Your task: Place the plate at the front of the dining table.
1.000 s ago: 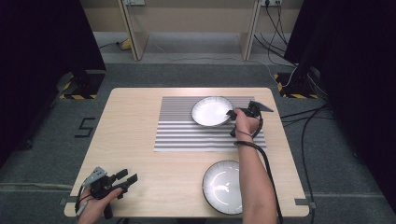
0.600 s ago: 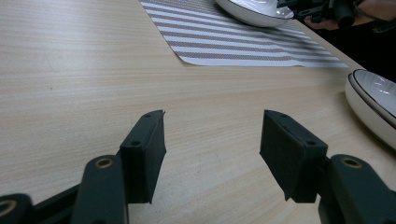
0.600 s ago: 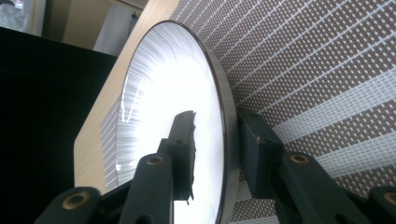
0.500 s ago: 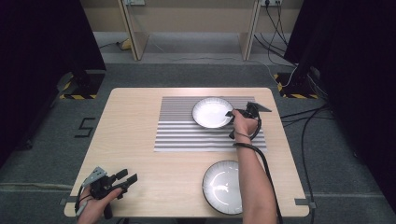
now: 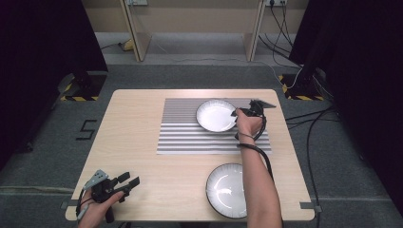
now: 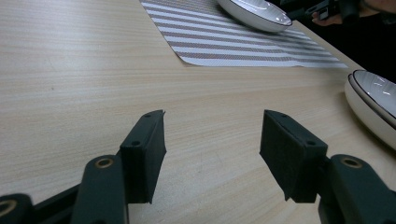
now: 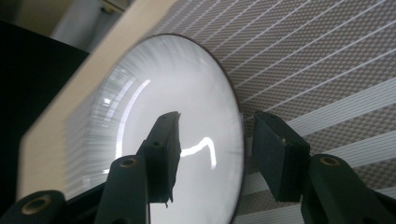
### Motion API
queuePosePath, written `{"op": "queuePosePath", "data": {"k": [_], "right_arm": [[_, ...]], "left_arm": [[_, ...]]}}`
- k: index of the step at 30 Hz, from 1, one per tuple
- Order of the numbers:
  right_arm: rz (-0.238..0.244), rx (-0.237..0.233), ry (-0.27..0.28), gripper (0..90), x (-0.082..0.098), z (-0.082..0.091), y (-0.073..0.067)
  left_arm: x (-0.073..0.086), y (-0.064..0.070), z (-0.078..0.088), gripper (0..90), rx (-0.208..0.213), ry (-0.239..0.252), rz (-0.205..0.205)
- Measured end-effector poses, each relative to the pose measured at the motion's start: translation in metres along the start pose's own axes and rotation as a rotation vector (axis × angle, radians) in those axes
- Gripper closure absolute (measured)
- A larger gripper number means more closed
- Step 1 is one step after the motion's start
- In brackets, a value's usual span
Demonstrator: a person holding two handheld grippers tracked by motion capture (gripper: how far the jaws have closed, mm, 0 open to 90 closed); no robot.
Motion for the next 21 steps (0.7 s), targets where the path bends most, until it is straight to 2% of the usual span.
{"op": "queuePosePath", "data": {"k": [2,5,6,13,15,17,21], "right_arm": [[0.018,0.000,0.016,51.5,-0.003,0.005,0.000],[0.000,-0.018,0.012,51.0,-0.004,0.011,0.004],[0.015,-0.014,0.016,50.9,-0.004,0.012,0.005],[0.026,-0.032,0.005,50.5,0.002,0.025,0.010],[0.016,-0.043,-0.008,50.3,0.004,0.030,0.010],[0.037,-0.047,-0.008,50.1,0.007,0.035,0.013],[0.043,-0.054,-0.014,49.1,0.010,0.044,0.017]], "left_arm": [[0.000,0.001,0.000,39.8,0.000,-0.002,-0.002],[0.000,0.001,0.000,39.8,0.000,-0.001,-0.002],[0.000,0.001,0.000,39.8,0.000,0.000,0.000],[0.000,0.000,0.000,39.8,-0.005,0.003,0.003],[0.000,0.001,0.000,39.8,-0.005,0.003,0.005],[0.000,0.001,0.000,39.8,-0.007,0.003,0.004],[0.000,0.002,0.000,39.8,-0.007,0.002,0.002]]}}
Point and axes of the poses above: each handheld gripper's, and its own axes: z roughly backward along the jaws, x roughly out of its underside, y roughly to its right, the point moved 3 cm from there along -z, roughly forward along the jaws, and after that the axes turned 2 degrees about -z, right-handed, at the moved point
